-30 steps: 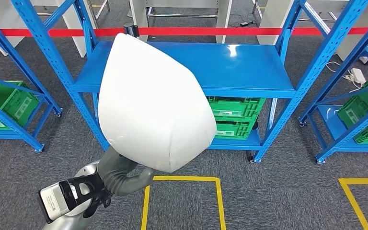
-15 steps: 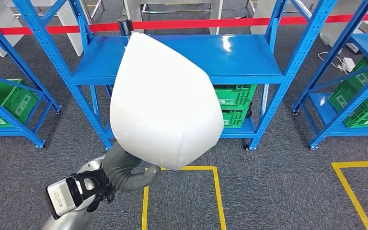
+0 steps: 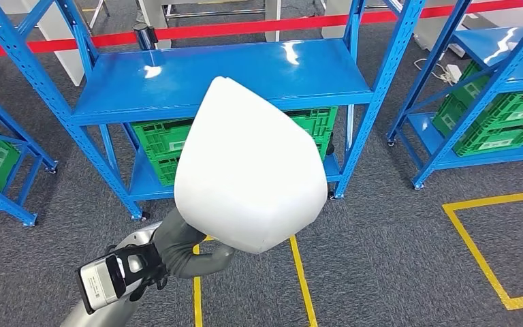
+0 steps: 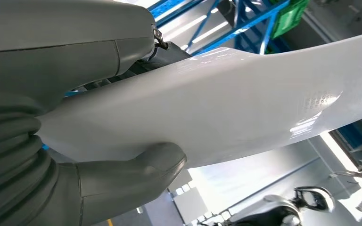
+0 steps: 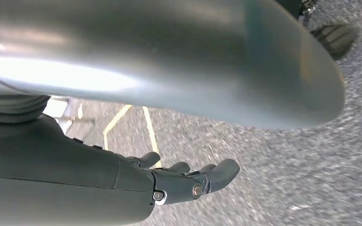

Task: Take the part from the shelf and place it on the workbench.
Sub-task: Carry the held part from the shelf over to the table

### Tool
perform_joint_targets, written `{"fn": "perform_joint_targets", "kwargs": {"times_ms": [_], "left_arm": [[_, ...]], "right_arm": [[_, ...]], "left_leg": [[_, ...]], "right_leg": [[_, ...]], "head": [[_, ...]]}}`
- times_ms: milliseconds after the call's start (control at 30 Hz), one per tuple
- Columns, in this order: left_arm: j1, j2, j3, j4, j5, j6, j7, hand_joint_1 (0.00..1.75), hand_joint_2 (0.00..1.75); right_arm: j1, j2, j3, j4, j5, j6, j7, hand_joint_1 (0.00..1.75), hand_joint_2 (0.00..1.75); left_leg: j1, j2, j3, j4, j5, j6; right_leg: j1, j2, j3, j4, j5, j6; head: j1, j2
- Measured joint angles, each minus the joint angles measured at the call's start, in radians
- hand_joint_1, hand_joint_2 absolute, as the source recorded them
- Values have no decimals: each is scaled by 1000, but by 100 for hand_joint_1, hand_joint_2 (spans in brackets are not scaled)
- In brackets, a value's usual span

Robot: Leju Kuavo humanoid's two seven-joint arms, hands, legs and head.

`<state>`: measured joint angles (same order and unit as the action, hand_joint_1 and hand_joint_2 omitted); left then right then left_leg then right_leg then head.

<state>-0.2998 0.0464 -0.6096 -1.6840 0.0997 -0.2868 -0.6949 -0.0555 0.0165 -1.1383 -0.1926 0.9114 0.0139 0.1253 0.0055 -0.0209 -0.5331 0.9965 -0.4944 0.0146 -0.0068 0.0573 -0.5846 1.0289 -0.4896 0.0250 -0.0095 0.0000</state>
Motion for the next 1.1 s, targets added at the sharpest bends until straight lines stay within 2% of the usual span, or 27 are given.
{"fn": "perform_joint_targets", "kwargs": {"times_ms": [33,100,133,167,200,233,267,333,367,467,533,600,633,667,700,733,767,833,867,900,933,967,1000,1033,1100], "left_arm": [[-2,-2,-2,1,0,0,0,175,175],[-3,-4,-5,5,0,-2,-1,175,175],[-3,-4,-6,7,0,-4,-1,175,175],[-3,-4,-7,10,0,-7,0,175,175],[-3,-4,-7,12,0,-10,0,175,175],[-5,-4,-8,14,0,-14,1,175,175],[-8,-4,-8,15,-1,-19,1,175,175],[-19,-4,-8,16,-3,-28,3,175,175],[-27,-6,-9,17,-2,-33,4,175,175],[-59,-19,-10,21,7,-43,17,175,175],[-78,-29,-12,23,18,-48,27,175,175],[-83,-35,-15,28,32,-54,38,175,175],[-81,-36,-16,31,38,-58,43,175,175],[-79,-37,-17,34,41,-61,47,175,175],[-77,-38,-19,36,43,-65,49,175,175],[-76,-39,-20,36,44,-68,51,175,175],[-75,-41,-20,36,44,-71,53,175,175],[-75,-45,-20,30,39,-74,61,175,175],[-73,-47,-20,24,34,-74,68,175,175],[-71,-49,-19,16,28,-73,78,175,175],[-68,-52,-18,6,23,-71,88,175,175],[-66,-55,-18,-4,19,-68,99,175,175],[-63,-59,-17,-15,16,-61,108,175,175],[-60,-62,-16,-27,13,-53,116,175,175],[-47,-64,-12,-49,-2,-29,132,175,175]], "right_arm": [[0,-1,-4,0,0,-1,-1,0,0],[-1,-2,-9,0,-4,-5,-6,0,0],[-1,-2,-13,0,-7,-6,-10,0,0],[0,-2,-17,0,-12,-8,-15,0,0],[1,-2,-22,0,-17,-9,-21,0,0],[2,-3,-27,0,-22,-10,-26,0,0],[1,-4,-30,0,-27,-11,-31,0,0],[-2,-4,-37,0,-33,-11,-38,0,0],[-3,-3,-40,0,-33,-11,-40,0,0],[-2,0,-46,0,-25,-13,-41,0,0],[-4,4,-47,0,-19,-21,-34,0,0],[-8,10,-47,0,-19,-28,-30,0,0],[-9,13,-48,0,-21,-31,-29,0,0],[-9,17,-49,0,-23,-33,-29,0,0],[-9,20,-51,0,-25,-38,-30,0,0],[-8,23,-53,0,-28,-43,-32,0,0],[-8,26,-54,0,-30,-46,-36,0,0],[-10,33,-55,0,-34,-47,-51,0,0],[-11,35,-55,0,-32,-45,-59,0,0],[-12,36,-55,0,-28,-43,-65,0,0],[-12,37,-55,0,-23,-41,-69,0,0],[-11,36,-55,0,-16,-37,-71,0,0],[-11,36,-55,0,-8,-32,-70,0,0],[-12,36,-53,0,0,-26,-69,0,0],[-17,35,-49,0,18,-12,-62,0,0]], "left_leg": [[2,11,-1,-3,3,6],[1,32,-7,-2,5,10],[1,43,-11,1,5,11],[1,54,-14,4,5,10],[1,64,-16,7,4,9],[1,74,-16,10,3,8],[1,84,-17,14,1,4],[-4,99,-18,22,-5,-5],[-7,105,-18,24,-7,-11],[-6,116,-17,25,-10,-27],[-2,85,-37,72,-44,-37],[0,44,-92,198,-112,-44],[1,34,-121,263,-138,-45],[1,31,-140,303,-147,-45],[1,29,-142,305,-135,-43],[1,24,-124,265,-104,-39],[1,13,-93,198,-63,-34],[1,-29,-37,70,-12,-23],[0,-44,-23,37,-5,-20],[-1,-49,-20,27,-8,-18],[-2,-42,-18,21,-6,-16],[-1,-32,-18,18,-3,-11],[0,-21,-15,13,0,-5],[3,-9,-13,8,2,1],[3,18,-12,5,2,9]], "right_leg": [[0,-16,-21,42,-25,5],[-1,-41,-85,174,-92,15],[-3,-44,-113,234,-114,19],[-4,-46,-126,263,-118,21],[-6,-49,-120,253,-103,23],[-7,-57,-91,202,-73,23],[-8,-75,-51,129,-41,23],[-4,-106,7,16,-5,12],[-2,-112,15,-5,-2,4],[-1,-91,8,-9,2,-19],[-5,-75,6,-13,10,-31],[-7,-55,2,-13,14,-38],[-7,-43,0,-13,15,-39],[-6,-30,-1,-13,15,-40],[-5,-18,-1,-12,16,-40],[-5,-6,1,-12,16,-39],[-5,6,2,-11,16,-38],[-4,29,-1,-9,18,-31],[-6,39,-5,-9,20,-25],[-8,49,-10,-9,23,-17],[-10,58,-14,-11,26,-9],[-12,55,-17,-8,26,-2],[-10,39,-23,4,19,4],[-8,14,-36,33,1,9],[-6,-34,-89,144,-59,17]], "head": [[3,0],[7,0],[8,0],[9,0],[9,0],[10,0],[11,0],[11,0],[11,0],[9,0],[7,0],[3,0],[2,0],[1,0],[0,0],[0,0],[0,0],[-1,0],[-1,0],[-1,0],[-1,0],[-2,0],[0,0],[4,0],[11,0]]}}
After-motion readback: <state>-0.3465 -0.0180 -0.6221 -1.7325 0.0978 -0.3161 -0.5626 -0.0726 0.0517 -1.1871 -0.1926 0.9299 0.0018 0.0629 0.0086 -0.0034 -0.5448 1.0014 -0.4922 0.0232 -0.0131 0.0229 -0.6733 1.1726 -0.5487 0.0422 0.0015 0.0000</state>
